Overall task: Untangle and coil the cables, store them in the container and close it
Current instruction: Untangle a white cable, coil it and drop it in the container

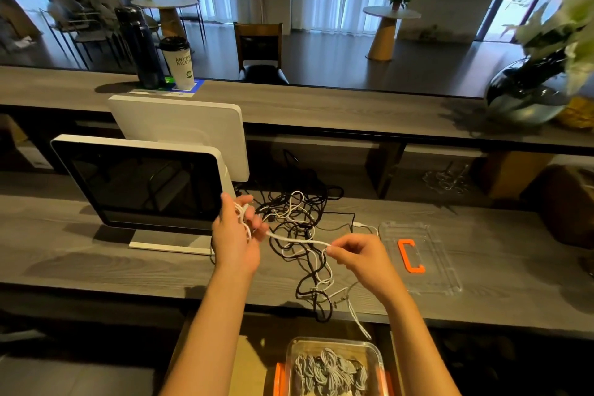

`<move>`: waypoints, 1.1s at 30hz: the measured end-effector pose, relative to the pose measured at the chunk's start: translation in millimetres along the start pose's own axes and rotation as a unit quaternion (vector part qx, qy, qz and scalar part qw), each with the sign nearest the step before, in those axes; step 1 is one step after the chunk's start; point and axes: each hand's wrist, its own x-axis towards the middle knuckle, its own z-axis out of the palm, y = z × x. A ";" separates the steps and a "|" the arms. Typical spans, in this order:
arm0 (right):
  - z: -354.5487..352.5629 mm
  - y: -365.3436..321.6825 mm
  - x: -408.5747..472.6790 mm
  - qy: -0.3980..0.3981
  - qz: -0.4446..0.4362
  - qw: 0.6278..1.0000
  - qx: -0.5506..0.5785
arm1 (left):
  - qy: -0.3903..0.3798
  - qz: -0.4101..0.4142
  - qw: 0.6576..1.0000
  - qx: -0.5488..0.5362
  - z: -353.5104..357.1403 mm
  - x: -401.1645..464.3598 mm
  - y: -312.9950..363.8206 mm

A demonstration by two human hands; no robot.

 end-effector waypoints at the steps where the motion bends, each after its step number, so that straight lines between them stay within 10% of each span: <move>1: 0.8 -0.7 -0.8 -0.016 -0.009 1.000 -0.012 | 0.026 0.028 0.996 0.080 -1.8 0.3 -1.6; 5: 4.7 -9.5 -4.0 -0.053 -0.047 0.997 -0.018 | 0.018 0.126 0.908 0.400 -3.3 1.6 -8.3; 10: 10.5 -21.3 -3.7 -0.006 -0.087 0.996 -0.001 | -0.167 0.074 0.784 0.594 3.7 -4.0 -18.4; 15: 12.4 -20.6 -1.4 0.050 -0.069 0.996 0.021 | -0.286 -0.008 0.789 0.543 10.5 -23.0 -21.8; 23: 11.2 -19.0 -2.0 0.099 -0.062 0.992 0.040 | -0.262 -0.081 0.899 0.342 18.2 -34.6 -27.8; 28: 10.5 -17.5 -1.1 0.114 -0.065 0.990 0.045 | -0.342 -0.046 0.778 0.525 17.9 -38.0 -33.9; 33: 2.1 -13.7 -1.4 0.119 -0.047 0.992 0.025 | -0.355 -0.035 0.747 0.561 13.4 -34.7 -22.6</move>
